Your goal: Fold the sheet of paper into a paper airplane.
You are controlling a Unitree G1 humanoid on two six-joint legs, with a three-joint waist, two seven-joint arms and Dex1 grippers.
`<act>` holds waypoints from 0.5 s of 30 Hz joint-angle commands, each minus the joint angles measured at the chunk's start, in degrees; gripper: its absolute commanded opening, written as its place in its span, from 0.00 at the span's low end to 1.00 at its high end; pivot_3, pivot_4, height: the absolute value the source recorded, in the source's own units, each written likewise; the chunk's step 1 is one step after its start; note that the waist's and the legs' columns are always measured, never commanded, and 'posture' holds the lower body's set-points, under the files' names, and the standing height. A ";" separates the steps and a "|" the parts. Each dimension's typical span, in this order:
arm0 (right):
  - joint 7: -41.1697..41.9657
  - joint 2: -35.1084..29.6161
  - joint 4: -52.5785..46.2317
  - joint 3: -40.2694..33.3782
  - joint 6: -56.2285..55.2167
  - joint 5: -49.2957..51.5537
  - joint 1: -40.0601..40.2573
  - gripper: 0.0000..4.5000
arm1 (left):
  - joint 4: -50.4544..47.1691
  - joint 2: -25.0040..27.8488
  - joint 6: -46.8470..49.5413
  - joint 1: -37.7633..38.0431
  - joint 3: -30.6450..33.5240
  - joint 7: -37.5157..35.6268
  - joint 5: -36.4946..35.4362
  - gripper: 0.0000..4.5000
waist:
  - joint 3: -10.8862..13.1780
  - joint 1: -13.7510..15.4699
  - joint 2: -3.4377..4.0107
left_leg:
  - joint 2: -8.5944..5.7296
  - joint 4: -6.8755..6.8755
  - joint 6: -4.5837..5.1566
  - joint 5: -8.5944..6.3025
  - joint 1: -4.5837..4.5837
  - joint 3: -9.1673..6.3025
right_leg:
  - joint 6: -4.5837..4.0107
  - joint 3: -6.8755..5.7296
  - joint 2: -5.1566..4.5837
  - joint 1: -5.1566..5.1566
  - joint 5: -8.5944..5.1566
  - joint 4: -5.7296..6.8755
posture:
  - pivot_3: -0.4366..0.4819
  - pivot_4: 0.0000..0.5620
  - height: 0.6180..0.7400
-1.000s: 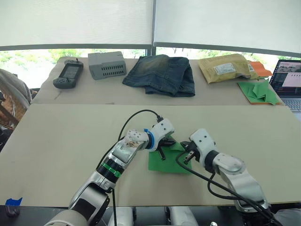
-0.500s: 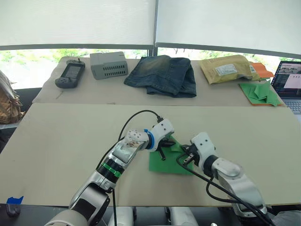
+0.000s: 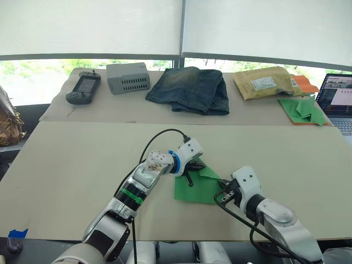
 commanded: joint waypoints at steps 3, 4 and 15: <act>-0.48 2.24 -4.42 -3.01 1.80 5.68 -5.32 0.00 | 1.62 0.33 0.42 0.50 -0.95 -0.10 1.63 0.00 | 0.01 -0.07 0.02 | 0.01 0.00 0.00 0.00 -0.01 -0.03 | 0.00 0.01 0.00 -0.03 0.00 0.00 | 0.48 0.27 0.91; -1.61 2.59 -3.89 -2.85 2.14 5.14 -6.55 0.00 | 1.67 0.37 0.39 0.46 -0.93 -0.14 1.65 0.00 | 0.02 -0.08 0.03 | 0.00 0.00 0.00 0.00 -0.01 -0.04 | 0.00 0.01 0.00 -0.04 0.00 0.00 | 0.48 0.27 0.91; -9.75 7.76 7.76 3.21 3.51 1.42 -10.71 0.00 | 0.80 0.74 0.70 0.54 -0.70 0.12 1.79 0.00 | 0.02 -0.17 0.04 | 0.00 -0.03 0.00 0.00 -0.05 -0.02 | -0.01 0.01 -0.01 -0.07 -0.01 -0.02 | 0.48 0.27 0.91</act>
